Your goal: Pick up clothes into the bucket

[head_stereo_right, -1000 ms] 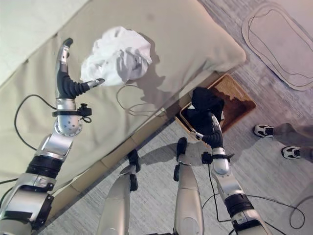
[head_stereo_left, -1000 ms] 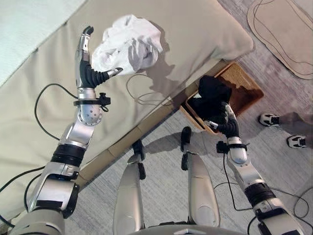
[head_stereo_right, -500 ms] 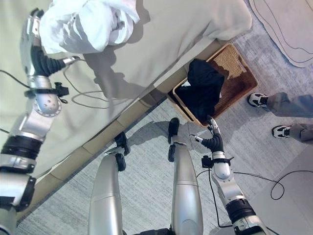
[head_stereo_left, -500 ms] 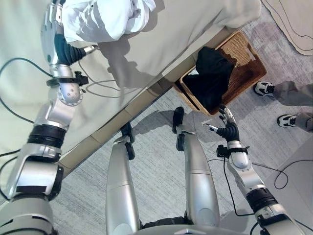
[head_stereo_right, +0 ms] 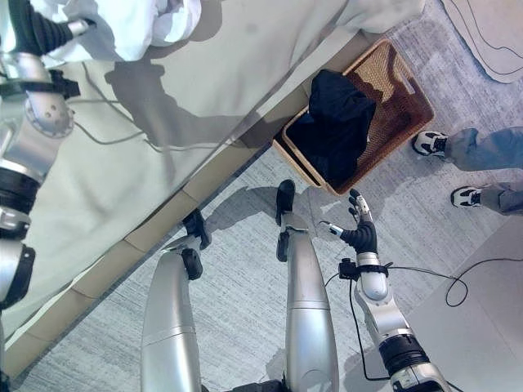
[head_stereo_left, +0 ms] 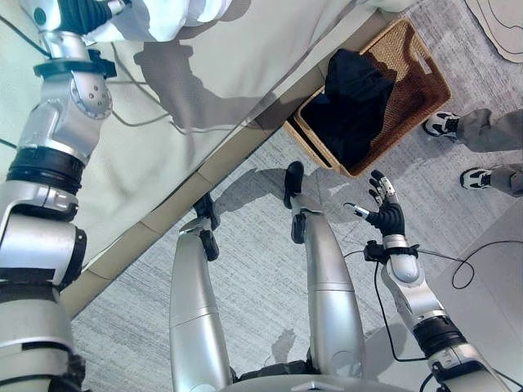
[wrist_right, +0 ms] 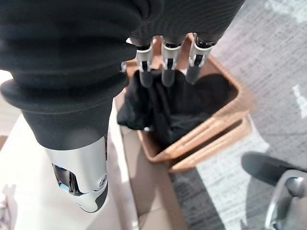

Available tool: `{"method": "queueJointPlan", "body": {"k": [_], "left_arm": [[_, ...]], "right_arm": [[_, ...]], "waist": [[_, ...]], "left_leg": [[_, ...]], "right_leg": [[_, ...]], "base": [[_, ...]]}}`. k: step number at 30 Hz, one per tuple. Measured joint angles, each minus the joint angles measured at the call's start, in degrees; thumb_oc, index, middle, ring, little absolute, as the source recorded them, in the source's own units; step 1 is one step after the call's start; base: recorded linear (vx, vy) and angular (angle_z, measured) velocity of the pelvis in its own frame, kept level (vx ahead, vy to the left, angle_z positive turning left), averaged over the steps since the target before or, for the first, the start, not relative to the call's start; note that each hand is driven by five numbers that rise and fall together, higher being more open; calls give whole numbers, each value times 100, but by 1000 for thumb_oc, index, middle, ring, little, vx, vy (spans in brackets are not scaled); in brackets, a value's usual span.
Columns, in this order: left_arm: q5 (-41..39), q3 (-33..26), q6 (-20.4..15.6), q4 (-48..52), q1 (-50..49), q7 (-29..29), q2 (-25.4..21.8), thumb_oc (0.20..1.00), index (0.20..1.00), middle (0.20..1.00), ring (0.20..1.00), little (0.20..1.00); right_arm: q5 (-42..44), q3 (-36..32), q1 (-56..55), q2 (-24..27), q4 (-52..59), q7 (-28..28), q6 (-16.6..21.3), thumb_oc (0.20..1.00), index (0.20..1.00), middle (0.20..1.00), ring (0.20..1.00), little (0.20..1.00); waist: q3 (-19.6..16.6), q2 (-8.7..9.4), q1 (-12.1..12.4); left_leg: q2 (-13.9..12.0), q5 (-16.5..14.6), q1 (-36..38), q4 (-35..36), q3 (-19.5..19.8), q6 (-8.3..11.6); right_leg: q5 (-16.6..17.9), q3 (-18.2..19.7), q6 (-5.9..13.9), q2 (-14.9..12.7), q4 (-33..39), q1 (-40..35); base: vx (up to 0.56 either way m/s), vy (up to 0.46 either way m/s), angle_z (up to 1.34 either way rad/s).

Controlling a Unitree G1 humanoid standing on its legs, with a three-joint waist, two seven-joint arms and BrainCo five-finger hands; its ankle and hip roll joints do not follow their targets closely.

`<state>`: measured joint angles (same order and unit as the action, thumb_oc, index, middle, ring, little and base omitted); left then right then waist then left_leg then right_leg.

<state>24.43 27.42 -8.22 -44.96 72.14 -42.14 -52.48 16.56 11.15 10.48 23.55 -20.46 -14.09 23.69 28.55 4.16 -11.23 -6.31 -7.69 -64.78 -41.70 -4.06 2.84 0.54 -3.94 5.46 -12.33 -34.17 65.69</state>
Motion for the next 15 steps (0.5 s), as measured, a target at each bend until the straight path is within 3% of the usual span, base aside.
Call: {"method": "queueJointPlan", "body": {"k": [11, 12, 13, 14, 15], "left_arm": [[-324, 990, -386, -975, 493, 1369, 48, 1000, 1000, 1000, 1000, 1000], [-403, 1020, -393, -1060, 584, 1570, 60, 887, 887, 887, 887, 887], [-482, 1031, -411, -1133, 647, 1693, 86, 699, 699, 699, 699, 699], [-694, 1040, -461, -1309, 776, 1991, 144, 435, 435, 435, 435, 435], [-778, 1068, -463, -1310, 818, 2088, 135, 357, 357, 357, 357, 357]], "right_arm": [[102, -200, 55, -4, 114, 114, 78, 1000, 1000, 1000, 1000, 1000], [103, -206, 45, -5, 106, 125, 77, 1000, 1000, 1000, 1000, 1000], [106, -213, 40, -7, 96, 146, 76, 1000, 1000, 1000, 1000, 1000], [106, -225, 40, -10, 91, 204, 70, 1000, 1000, 1000, 1000, 1000], [109, -236, 40, -9, 90, 236, 70, 1000, 1000, 1000, 1000, 1000]], "waist": [[-4, 4, -79], [-4, 4, -89], [-6, 3, -93], [-9, 2, -98], [-11, 3, -104]], "left_leg": [[13, -83, -208, -165, -164, -106], [14, -89, -207, -177, -187, -116], [17, -90, -203, -177, -195, -116], [26, -89, -183, -175, -201, -119], [26, -86, -180, -177, -202, -122]], "right_leg": [[82, 181, 34, -14, 25, 219], [89, 189, 32, -27, 26, 219], [95, 192, 28, -34, 32, 216], [113, 197, 31, -41, 43, 194], [121, 197, 34, -42, 52, 185]], "base": [[-3, 19, -4], [-1, 9, -4], [0, 0, 0], [0, 0, 0], [0, 0, 0]]}}
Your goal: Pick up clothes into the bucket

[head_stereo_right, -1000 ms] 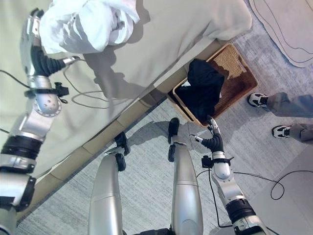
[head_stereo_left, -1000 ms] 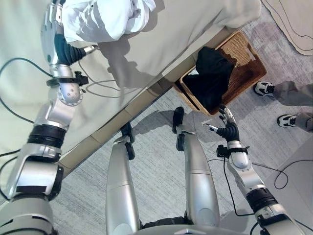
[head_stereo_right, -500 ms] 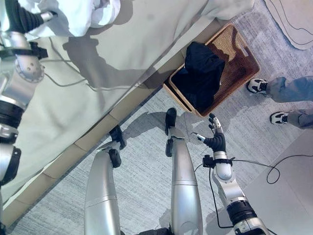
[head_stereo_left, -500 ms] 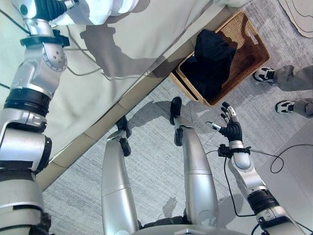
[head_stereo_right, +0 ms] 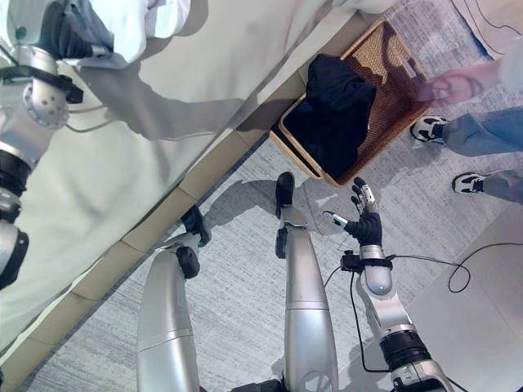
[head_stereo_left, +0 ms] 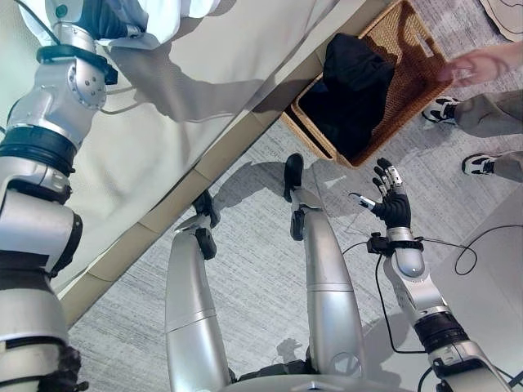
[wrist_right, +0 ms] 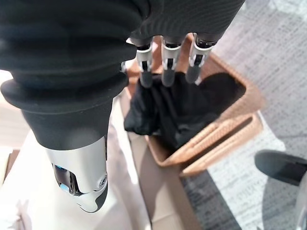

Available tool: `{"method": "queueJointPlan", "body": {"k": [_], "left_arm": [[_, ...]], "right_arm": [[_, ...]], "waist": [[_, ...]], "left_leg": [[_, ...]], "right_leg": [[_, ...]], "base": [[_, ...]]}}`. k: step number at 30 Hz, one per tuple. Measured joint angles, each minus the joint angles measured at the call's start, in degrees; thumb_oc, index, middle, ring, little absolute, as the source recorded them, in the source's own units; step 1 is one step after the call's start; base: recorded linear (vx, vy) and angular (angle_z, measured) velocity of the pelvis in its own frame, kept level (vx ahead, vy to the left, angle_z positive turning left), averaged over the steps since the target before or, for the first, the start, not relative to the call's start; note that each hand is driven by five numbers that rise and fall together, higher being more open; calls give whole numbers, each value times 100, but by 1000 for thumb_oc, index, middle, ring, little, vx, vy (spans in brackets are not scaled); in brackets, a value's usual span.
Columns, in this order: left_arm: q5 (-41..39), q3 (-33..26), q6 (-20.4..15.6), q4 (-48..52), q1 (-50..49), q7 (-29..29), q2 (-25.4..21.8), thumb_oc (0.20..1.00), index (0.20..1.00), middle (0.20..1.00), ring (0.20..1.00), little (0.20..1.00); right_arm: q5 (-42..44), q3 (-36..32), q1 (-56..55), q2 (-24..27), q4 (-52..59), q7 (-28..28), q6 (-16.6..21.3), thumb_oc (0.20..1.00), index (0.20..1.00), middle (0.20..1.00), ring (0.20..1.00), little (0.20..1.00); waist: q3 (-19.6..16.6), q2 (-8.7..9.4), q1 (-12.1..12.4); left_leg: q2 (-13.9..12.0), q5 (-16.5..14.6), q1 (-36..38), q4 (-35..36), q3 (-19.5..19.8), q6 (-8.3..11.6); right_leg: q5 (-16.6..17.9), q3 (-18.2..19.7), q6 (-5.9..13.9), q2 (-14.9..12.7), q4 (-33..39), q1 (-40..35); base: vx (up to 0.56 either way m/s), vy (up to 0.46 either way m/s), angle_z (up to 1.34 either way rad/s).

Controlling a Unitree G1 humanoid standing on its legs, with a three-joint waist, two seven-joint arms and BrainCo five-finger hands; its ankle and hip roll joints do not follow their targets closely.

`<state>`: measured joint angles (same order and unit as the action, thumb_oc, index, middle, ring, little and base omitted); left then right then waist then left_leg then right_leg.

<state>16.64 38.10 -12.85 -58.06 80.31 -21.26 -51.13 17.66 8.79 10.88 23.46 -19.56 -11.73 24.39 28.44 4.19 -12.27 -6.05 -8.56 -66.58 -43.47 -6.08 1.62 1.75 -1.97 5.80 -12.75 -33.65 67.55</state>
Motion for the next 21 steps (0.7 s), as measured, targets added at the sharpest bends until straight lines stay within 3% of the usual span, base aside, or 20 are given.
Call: {"method": "queueJointPlan", "body": {"k": [1, 10, 14, 20, 21], "left_arm": [[-21, 36, -13, -4, 68, 86, 2, 200, 200, 200, 200, 200], [-276, 68, -228, 26, -411, 541, 55, 200, 200, 200, 200, 200], [-276, 57, -280, 286, -752, 547, 59, 200, 200, 200, 200, 200], [-126, -393, -297, 1558, -2117, 540, -63, 200, 200, 200, 200, 200], [16, -625, -315, 1998, -2535, 552, -78, 200, 200, 200, 200, 200]], "right_arm": [[3, -6, -2, -1, -11, 25, -2, 1000, 1000, 1000, 1000, 1000], [209, -14, -123, -59, -108, 151, -1, 1000, 1000, 1000, 1000, 1000], [211, -16, -155, -85, -149, 150, -2, 1000, 1000, 1000, 1000, 1000], [200, -59, -158, -86, -223, 116, -8, 1000, 1000, 1000, 1000, 1000], [159, -144, -164, -64, -229, 85, -22, 1000, 1000, 1000, 1000, 1000]], "waist": [[-25, 1, -1], [-650, -17, -83], [-701, -23, 5], [-697, -33, 91], [-685, -48, 210]], "left_leg": [[3, 2, -1, 2, -5, -2], [19, -23, -10, 96, -51, 28], [43, -15, 115, 132, -92, 26], [137, 27, 933, 638, -149, 21], [186, 106, 1214, 835, -144, 7]], "right_leg": [[11, 0, -3, -3, 10, -1], [38, 16, 13, -9, 158, 19], [61, 15, 38, -46, 120, -63], [25, -20, 41, -133, 342, -762], [11, -54, 47, -162, 446, -1031]], "base": [[0, 0, 0], [0, 1, 0], [-3, -1, 1], [-5, -8, 7], [-44, -22, 10]]}}
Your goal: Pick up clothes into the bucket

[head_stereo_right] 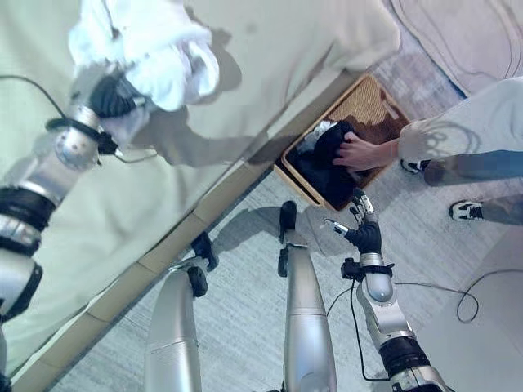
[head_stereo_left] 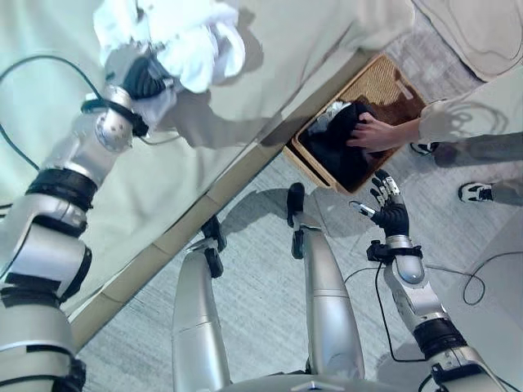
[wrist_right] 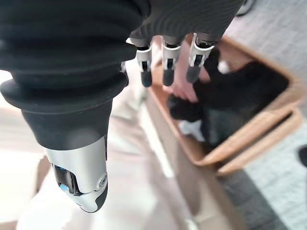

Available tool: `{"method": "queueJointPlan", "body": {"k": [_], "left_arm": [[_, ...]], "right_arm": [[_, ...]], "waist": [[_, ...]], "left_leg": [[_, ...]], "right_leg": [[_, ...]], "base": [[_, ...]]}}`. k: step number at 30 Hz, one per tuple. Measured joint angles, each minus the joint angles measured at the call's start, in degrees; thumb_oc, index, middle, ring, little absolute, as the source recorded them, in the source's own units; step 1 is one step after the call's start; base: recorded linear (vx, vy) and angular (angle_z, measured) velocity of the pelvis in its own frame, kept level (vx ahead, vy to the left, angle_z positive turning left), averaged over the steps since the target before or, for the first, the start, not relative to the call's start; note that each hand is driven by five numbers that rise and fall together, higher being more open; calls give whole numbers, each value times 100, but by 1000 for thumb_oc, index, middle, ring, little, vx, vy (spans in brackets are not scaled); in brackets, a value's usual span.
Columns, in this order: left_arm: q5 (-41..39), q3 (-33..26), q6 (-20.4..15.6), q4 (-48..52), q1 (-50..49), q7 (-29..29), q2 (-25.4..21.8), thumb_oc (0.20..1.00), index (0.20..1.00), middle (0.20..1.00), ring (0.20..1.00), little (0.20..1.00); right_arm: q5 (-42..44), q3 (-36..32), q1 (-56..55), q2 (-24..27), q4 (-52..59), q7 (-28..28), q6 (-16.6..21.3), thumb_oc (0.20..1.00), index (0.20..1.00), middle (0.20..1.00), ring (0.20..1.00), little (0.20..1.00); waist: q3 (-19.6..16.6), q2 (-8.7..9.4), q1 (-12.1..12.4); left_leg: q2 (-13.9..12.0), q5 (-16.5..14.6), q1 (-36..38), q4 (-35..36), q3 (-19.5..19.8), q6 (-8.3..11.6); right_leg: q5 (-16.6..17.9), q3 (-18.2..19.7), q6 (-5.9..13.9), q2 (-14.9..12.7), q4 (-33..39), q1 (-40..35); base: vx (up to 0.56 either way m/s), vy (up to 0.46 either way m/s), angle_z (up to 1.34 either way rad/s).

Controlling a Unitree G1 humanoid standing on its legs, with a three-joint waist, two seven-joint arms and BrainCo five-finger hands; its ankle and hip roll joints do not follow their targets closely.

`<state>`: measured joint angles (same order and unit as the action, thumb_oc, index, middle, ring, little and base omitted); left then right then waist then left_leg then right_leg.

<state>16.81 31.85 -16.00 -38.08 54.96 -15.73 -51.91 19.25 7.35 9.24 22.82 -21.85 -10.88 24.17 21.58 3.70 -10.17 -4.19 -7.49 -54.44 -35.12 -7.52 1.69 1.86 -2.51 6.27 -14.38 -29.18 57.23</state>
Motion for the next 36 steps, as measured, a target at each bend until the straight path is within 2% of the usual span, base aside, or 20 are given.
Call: {"method": "queueJointPlan", "body": {"k": [1, 2, 3, 4, 7, 10, 13, 16, 18, 20, 24, 27, 29, 33, 36], "left_arm": [[28, -196, -13, 266, -272, -1, 6, 200, 200, 200, 200, 200], [45, -341, -99, 577, -657, 1, 22, 200, 200, 200, 200, 200], [46, -453, -127, 786, -901, 17, 47, 200, 200, 200, 200, 200], [44, -703, -136, 1014, -1202, 41, 69, 200, 200, 200, 200, 200], [-6, -1127, -264, 1435, -1883, 90, 228, 200, 200, 200, 200, 200], [-23, -1346, -355, 1889, -2466, 177, 271, 200, 200, 200, 200, 200], [-87, -1531, -563, 2584, -3075, 329, 354, 200, 200, 200, 200, 200], [-117, -1635, -633, 2861, -3217, 461, 346, 200, 200, 200, 200, 200], [-479, -1758, -739, 3196, -3494, 723, 392, 200, 200, 200, 200, 200], [-769, -1829, -796, 3506, -3676, 941, 385, 200, 200, 200, 200, 200], [-1249, -1772, -891, 3993, -3693, 1409, 324, 200, 200, 200, 200, 200], [-1573, -1722, -993, 4186, -3715, 1675, 293, 200, 200, 200, 200, 200], [-2109, -1660, -1016, 4322, -3805, 2067, 45, 200, 200, 200, 200, 200], [-2463, -1605, -1045, 4477, -3860, 2374, -258, 200, 200, 200, 200, 200], [-2844, -1579, -1088, 4659, -4108, 2715, -496, 200, 200, 200, 200, 200]], "right_arm": [[-27, -7, 3, 34, -2, -24, -31, 1000, 1000, 1000, 1000, 1000], [-116, -44, 8, 79, -16, -81, -45, 1000, 1000, 1000, 1000, 1000], [-207, -119, 71, 90, 3, -124, -56, 1000, 1000, 1000, 1000, 1000], [-335, -119, 72, 111, -58, -155, -89, 1000, 1000, 1000, 1000, 1000], [-870, -64, 312, 287, -70, -333, -223, 1000, 1000, 1000, 1000, 1000], [-1577, 288, 594, 604, -49, -475, -414, 1000, 1000, 1000, 1000, 1000], [-2290, 664, 964, 805, -1, -499, -566, 1000, 1000, 1000, 1000, 1000], [-2671, 829, 1215, 851, 176, -467, -592, 1000, 1000, 1000, 1000, 1000], [-3046, 1313, 1449, 963, 315, -291, -666, 1000, 1000, 1000, 1000, 1000], [-3110, 1615, 1581, 980, 430, -85, -650, 1000, 1000, 1000, 1000, 1000], [-3096, 2093, 1768, 1043, 514, 402, -646, 1000, 1000, 1000, 1000, 1000], [-2980, 2297, 1783, 1085, 615, 717, -625, 1000, 1000, 1000, 1000, 1000], [-2584, 2683, 1806, 1109, 697, 1167, -580, 1000, 1000, 1000, 1000, 1000], [-2260, 2923, 1788, 1045, 711, 1499, -560, 1000, 1000, 1000, 1000, 1000], [-1732, 2911, 1565, 777, 724, 1680, -559, 1000, 1000, 1000, 1000, 1000]], "waist": [[2, -2, -2], [2, -4, 100], [-8, -18, 228], [8, -33, 207], [14, -92, 416], [18, -102, 484], [6, -127, 709], [-22, -168, 778], [-36, -188, 852], [-59, -212, 820], [-151, -271, 957], [-262, -314, 960], [-383, -332, 958], [-665, -390, 962], [-803, -418, 971]], "left_leg": [[24, -17, 141, 121, 2, 10], [59, 81, 475, 372, 20, 43], [63, 112, 717, 554, 39, 55], [73, 136, 870, 647, 68, 68], [118, 326, 1520, 1086, 147, 102], [114, 447, 2155, 1502, 160, 119], [88, 543, 2965, 2013, 195, 136], [90, 615, 3237, 2258, 219, 148], [81, 727, 3690, 2593, 210, 182], [78, 747, 3905, 2742, 219, 201], [74, 757, 4213, 2860, 286, 212], [70, 757, 4343, 2890, 301, 212], [62, 781, 4623, 3060, 317, 251], [55, 787, 4756, 3180, 316, 260], [41, 790, 4977, 3287, 309, 266]], "right_leg": [[-17, -20, 8, -16, 74, -120], [-24, -75, 62, -34, 210, -431], [-55, -151, 48, -41, 325, -676], [-78, -219, 39, -51, 375, -824], [-88, -381, 34, -71, 594, -1445], [-26, -465, 45, -25, 919, -2057], [12, -647, 60, 37, 1381, -2894], [73, -736, 67, 63, 1638, -3213], [205, -777, 82, 129, 2063, -3715], [269, -837, 92, 166, 2287, -3976], [301, -923, 113, 200, 2515, -4379], [301, -958, 113, 211, 2585, -4544], [332, -1026, 115, 242, 2789, -4869], [378, -1051, 122, 278, 2949, -5022], [382, -1057, 126, 309, 3068, -5238]], "base": [[75, -40, 15], [-22, -22, 18], [67, -34, 17], [57, -20, 20], [93, -28, 17], [89, -31, 3], [102, -28, 4], [117, -32, 5], [110, -33, -1], [83, -28, 4], [93, -25, 6], [97, -19, 5], [82, -20, 6], [79, -6, 0], [67, 6, -2]]}}
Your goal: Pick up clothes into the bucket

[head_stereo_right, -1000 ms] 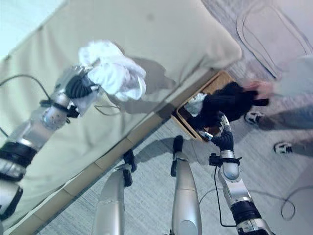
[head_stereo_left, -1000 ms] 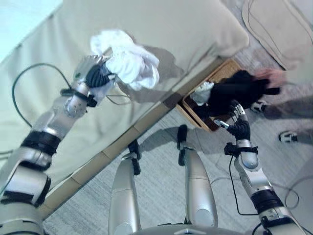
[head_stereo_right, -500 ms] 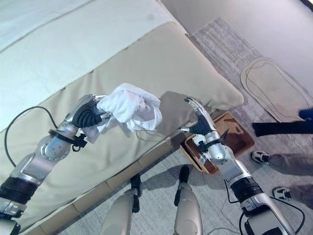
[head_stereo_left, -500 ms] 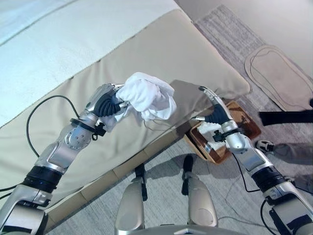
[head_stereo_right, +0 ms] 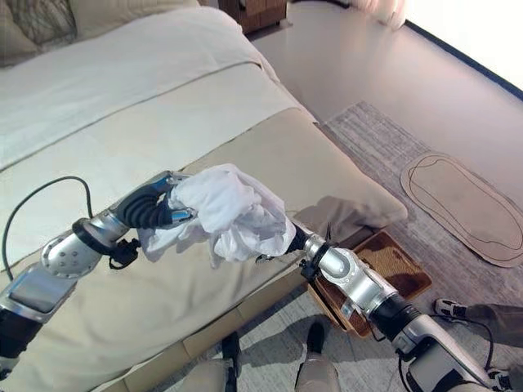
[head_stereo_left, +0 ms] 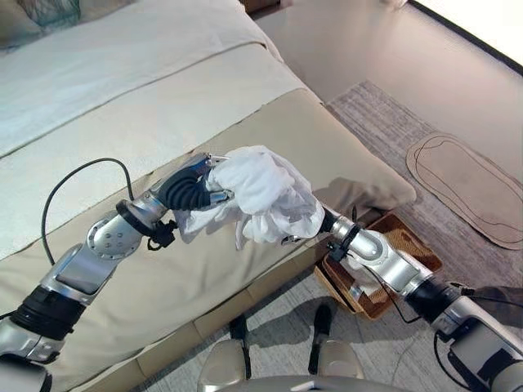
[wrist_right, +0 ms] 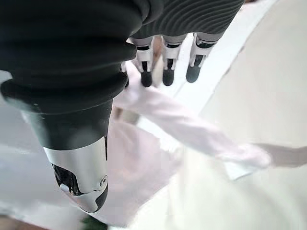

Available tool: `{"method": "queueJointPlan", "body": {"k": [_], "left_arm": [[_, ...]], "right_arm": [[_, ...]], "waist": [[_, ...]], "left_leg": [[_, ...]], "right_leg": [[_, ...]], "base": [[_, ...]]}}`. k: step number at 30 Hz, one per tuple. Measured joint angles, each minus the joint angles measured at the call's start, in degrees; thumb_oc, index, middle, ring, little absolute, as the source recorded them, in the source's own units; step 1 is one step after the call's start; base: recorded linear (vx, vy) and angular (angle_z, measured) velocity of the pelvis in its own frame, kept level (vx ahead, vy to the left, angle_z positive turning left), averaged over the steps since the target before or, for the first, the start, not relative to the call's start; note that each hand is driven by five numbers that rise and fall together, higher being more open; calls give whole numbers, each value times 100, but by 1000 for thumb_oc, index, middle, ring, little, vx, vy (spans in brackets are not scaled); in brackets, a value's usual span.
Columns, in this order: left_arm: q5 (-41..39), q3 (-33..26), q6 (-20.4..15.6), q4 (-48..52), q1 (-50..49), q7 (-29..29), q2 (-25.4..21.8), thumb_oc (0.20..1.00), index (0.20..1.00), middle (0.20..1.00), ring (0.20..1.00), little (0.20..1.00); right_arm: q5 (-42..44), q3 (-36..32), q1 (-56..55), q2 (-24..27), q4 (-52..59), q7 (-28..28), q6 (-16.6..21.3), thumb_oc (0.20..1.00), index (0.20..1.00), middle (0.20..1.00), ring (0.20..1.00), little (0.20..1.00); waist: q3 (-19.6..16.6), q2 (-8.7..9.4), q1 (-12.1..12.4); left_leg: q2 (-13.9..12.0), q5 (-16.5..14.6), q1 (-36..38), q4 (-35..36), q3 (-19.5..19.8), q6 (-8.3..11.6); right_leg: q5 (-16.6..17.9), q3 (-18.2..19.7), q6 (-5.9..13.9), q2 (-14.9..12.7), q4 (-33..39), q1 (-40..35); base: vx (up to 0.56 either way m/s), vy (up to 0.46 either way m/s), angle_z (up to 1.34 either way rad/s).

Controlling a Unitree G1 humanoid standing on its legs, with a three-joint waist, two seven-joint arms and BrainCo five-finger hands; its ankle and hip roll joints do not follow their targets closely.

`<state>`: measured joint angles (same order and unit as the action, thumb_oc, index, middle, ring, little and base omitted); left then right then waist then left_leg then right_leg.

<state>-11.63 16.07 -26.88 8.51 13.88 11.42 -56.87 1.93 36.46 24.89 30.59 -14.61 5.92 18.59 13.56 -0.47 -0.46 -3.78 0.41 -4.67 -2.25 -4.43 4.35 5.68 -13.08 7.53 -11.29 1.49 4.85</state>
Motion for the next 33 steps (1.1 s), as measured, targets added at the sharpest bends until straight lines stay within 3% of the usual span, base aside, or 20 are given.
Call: {"method": "queueJointPlan", "body": {"k": [9, 10, 11, 16, 21, 30, 31, 32, 33], "left_arm": [[-881, 65, -7, 289, -255, 656, -65, 200, 200, 200, 200, 200], [-974, 70, -7, 335, -255, 712, -63, 200, 200, 200, 200, 200], [-1079, 72, -7, 421, -255, 804, -60, 200, 200, 200, 200, 200], [-1565, 135, -6, 440, -274, 1083, -28, 200, 200, 200, 200, 200], [-1685, 142, -5, 442, -533, 1219, 91, 200, 200, 200, 200, 200], [-1715, 93, 15, 336, -1262, 1256, 1050, 200, 200, 200, 200, 200], [-1710, 105, 16, 330, -1314, 1243, 1100, 805, 805, 805, 805, 805], [-1649, 57, 14, 291, -1464, 1211, 1272, 1000, 1000, 1000, 1000, 1000], [-1646, 44, 13, 243, -1548, 1176, 1405, 1000, 1000, 1000, 1000, 1000]], "right_arm": [[926, -6, -310, -431, 57, 152, -5, 1000, 1000, 1000, 1000, 1000], [1019, -2, -313, -476, 54, 182, -5, 903, 903, 903, 903, 903], [1194, 25, -317, -578, 54, 206, -9, 200, 200, 200, 200, 200], [1824, 39, -498, -1021, 28, 392, -16, 200, 200, 200, 200, 200], [2371, 19, -928, -1144, 24, 513, -19, 200, 200, 200, 200, 200], [3260, -433, -1729, -1211, -1, 645, -23, 200, 200, 200, 200, 200], [3319, -444, -1771, -1211, -3, 640, -25, 200, 200, 200, 200, 200], [3406, -537, -1911, -1239, 0, 689, -25, 200, 200, 200, 200, 200], [3472, -616, -2022, -1267, -1, 708, -26, 200, 200, 200, 200, 200]], "waist": [[-299, -63, -2], [-303, -66, 0], [-305, -65, -1], [-540, -76, 12], [-735, -94, 15], [-910, -131, -1], [-921, -127, -8], [-1015, -137, -14], [-1062, -146, -8]], "left_leg": [[-11, 71, 121, 182, -16, 54], [-11, 72, 122, 182, -18, 53], [-12, 80, 158, 187, -18, 55], [-21, 96, 310, 305, -28, 73], [-21, 98, 423, 366, -41, 74], [-37, 163, 602, 565, -101, 86], [-37, 176, 628, 578, -101, 86], [-42, 175, 636, 608, -118, 86], [-42, 176, 650, 631, -121, 86]], "right_leg": [[64, -2, 7, 33, 133, -83], [68, -2, 6, 33, 138, -86], [91, -3, 11, 37, 183, -136], [100, -5, 18, 63, 281, -275], [98, -5, 20, 64, 294, -356], [97, 0, 21, 84, 331, -438], [96, 0, 22, 87, 347, -470], [94, 5, 24, 92, 359, -461], [95, 6, 23, 94, 361, -465]], "base": [[21, 1, -1], [0, 0, 0], [0, 0, 0], [6, 0, 0], [0, 0, 0], [2, 0, 0], [16, 1, -3], [0, 0, 0], [13, -3, -5]]}}
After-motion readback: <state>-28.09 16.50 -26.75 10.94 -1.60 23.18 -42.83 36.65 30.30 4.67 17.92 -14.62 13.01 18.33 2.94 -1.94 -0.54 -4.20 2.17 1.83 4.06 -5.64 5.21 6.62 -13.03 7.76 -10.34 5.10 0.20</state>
